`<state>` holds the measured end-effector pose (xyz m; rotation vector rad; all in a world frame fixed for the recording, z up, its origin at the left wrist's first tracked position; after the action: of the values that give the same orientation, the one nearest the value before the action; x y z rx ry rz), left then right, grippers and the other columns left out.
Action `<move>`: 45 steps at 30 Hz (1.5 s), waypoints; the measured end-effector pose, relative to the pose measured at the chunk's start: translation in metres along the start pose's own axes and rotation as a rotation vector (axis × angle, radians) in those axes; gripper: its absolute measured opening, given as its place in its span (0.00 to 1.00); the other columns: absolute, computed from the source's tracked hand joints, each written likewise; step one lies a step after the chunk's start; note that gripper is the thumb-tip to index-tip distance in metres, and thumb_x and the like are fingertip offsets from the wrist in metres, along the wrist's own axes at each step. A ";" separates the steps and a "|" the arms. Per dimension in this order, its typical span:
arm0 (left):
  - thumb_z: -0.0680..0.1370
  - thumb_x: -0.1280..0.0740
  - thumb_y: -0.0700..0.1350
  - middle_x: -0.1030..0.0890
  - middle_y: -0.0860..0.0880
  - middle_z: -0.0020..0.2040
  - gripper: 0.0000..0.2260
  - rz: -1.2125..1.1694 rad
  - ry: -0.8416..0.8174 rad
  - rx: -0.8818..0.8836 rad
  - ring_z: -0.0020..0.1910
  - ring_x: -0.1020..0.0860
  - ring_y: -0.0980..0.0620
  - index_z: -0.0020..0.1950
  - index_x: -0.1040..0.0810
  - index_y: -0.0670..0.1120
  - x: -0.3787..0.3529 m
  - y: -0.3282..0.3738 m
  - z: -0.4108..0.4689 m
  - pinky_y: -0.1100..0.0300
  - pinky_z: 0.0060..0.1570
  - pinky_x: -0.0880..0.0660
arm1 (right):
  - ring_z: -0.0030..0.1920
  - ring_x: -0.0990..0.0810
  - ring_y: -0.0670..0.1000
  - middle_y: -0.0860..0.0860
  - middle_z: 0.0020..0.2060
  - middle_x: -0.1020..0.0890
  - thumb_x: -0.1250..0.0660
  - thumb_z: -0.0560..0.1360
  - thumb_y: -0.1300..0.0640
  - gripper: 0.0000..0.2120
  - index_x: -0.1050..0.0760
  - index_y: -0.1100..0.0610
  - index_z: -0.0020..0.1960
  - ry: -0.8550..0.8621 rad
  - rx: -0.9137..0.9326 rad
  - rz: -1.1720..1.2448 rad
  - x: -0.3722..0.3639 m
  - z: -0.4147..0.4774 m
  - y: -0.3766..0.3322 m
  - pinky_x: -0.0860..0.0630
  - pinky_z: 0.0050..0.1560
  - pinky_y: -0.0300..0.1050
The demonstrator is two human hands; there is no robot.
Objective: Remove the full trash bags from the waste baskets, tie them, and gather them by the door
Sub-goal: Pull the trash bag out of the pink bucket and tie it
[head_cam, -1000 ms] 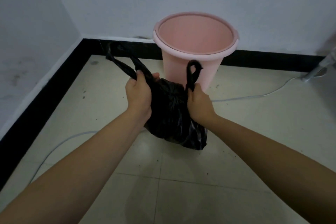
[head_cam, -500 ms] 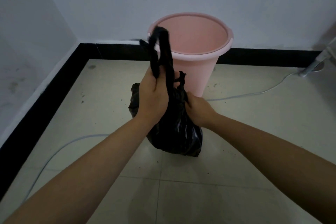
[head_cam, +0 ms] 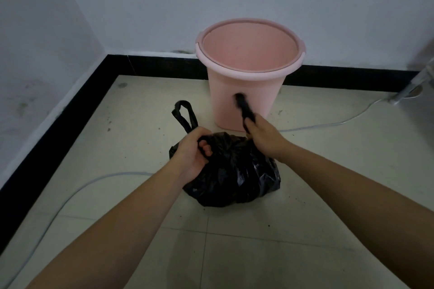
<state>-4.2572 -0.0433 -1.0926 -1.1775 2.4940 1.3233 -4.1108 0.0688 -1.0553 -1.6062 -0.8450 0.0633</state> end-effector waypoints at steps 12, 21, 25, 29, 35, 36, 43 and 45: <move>0.79 0.31 0.41 0.36 0.52 0.23 0.14 0.357 -0.042 -0.123 0.19 0.42 0.57 0.34 0.28 0.47 0.007 0.021 0.003 0.63 0.20 0.46 | 0.54 0.20 0.51 0.49 0.52 0.19 0.40 0.78 0.37 0.20 0.27 0.51 0.60 -0.313 0.249 -0.422 -0.055 -0.016 -0.019 0.22 0.57 0.52; 0.81 0.37 0.57 0.41 0.53 0.25 0.16 0.045 0.017 -0.013 0.20 0.45 0.56 0.37 0.32 0.50 0.006 0.024 0.001 0.64 0.18 0.42 | 0.52 0.20 0.50 0.50 0.50 0.18 0.39 0.83 0.51 0.12 0.24 0.58 0.58 -0.224 0.163 -0.264 -0.043 -0.012 -0.004 0.26 0.56 0.38; 0.77 0.37 0.51 0.40 0.52 0.30 0.10 0.080 -0.067 0.079 0.23 0.41 0.55 0.40 0.32 0.48 0.001 0.018 0.001 0.63 0.24 0.35 | 0.41 0.25 0.47 0.47 0.38 0.22 0.44 0.85 0.50 0.15 0.24 0.56 0.46 -0.046 0.110 -0.126 -0.025 -0.017 -0.001 0.33 0.36 0.30; 0.80 0.44 0.38 0.36 0.49 0.31 0.07 0.232 -0.063 0.123 0.25 0.37 0.54 0.43 0.31 0.45 0.007 0.008 0.007 0.62 0.27 0.34 | 0.39 0.26 0.47 0.50 0.39 0.23 0.46 0.85 0.52 0.14 0.28 0.58 0.49 0.067 0.143 -0.082 -0.021 -0.018 -0.007 0.32 0.35 0.31; 0.79 0.41 0.31 0.29 0.47 0.33 0.08 0.487 -0.184 0.077 0.27 0.33 0.54 0.50 0.25 0.41 0.009 0.009 0.005 0.61 0.27 0.31 | 0.50 0.21 0.54 0.54 0.51 0.20 0.50 0.81 0.40 0.23 0.28 0.57 0.60 -0.201 0.285 -0.535 -0.048 -0.012 -0.005 0.24 0.53 0.52; 0.79 0.38 0.31 0.26 0.46 0.33 0.07 0.536 -0.226 0.070 0.28 0.30 0.53 0.51 0.23 0.40 0.006 0.011 0.001 0.61 0.29 0.29 | 0.49 0.21 0.55 0.54 0.50 0.20 0.53 0.79 0.36 0.27 0.28 0.56 0.60 -0.214 0.294 -0.570 -0.050 -0.011 -0.003 0.23 0.53 0.56; 0.79 0.31 0.50 0.31 0.55 0.27 0.08 0.529 -0.260 -0.014 0.26 0.37 0.57 0.48 0.23 0.47 -0.007 0.022 -0.011 0.61 0.31 0.37 | 0.48 0.20 0.54 0.54 0.49 0.19 0.49 0.81 0.39 0.23 0.26 0.57 0.57 -0.240 0.351 -0.600 -0.056 -0.009 -0.019 0.23 0.53 0.56; 0.81 0.34 0.52 0.35 0.54 0.29 0.09 0.409 -0.239 0.002 0.25 0.40 0.56 0.53 0.24 0.46 -0.006 0.024 -0.007 0.62 0.29 0.36 | 0.49 0.19 0.52 0.53 0.49 0.17 0.42 0.83 0.45 0.17 0.24 0.56 0.59 -0.259 0.318 -0.503 -0.051 -0.008 -0.021 0.23 0.56 0.53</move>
<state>-4.2672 -0.0370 -1.0698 -0.4804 2.6363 1.4424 -4.1542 0.0341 -1.0560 -1.0680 -1.3482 0.0458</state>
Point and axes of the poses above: each hand's wrist, its own z-axis towards the middle knuckle, its own x-axis out of the back of the hand, y = z × x, the point moved 9 cm from there along z, towards the middle knuckle
